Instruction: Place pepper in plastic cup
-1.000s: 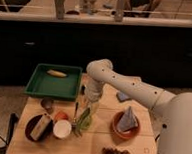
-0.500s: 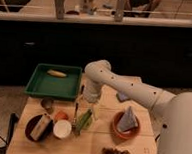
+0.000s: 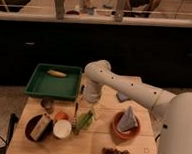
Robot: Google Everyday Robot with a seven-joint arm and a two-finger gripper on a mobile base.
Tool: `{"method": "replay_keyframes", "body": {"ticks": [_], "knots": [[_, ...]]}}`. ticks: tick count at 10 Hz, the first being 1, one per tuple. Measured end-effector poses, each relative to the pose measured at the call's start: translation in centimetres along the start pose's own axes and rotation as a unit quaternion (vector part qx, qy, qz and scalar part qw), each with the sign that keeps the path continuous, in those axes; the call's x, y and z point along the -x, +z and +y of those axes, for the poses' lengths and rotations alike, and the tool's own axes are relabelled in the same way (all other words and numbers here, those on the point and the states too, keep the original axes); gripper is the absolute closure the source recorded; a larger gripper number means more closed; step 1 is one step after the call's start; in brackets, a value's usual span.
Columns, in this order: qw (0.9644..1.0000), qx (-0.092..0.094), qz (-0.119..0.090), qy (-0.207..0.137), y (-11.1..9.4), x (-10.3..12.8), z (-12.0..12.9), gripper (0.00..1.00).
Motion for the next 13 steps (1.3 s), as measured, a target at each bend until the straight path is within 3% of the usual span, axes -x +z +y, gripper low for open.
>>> {"method": "replay_keyframes", "body": {"ticks": [8, 13], "knots": [[0.9994, 0.000, -0.004, -0.033, -1.6, 0.1, 0.6, 0.20], [0.9995, 0.000, -0.003, -0.033, -1.6, 0.1, 0.6, 0.20]]}}
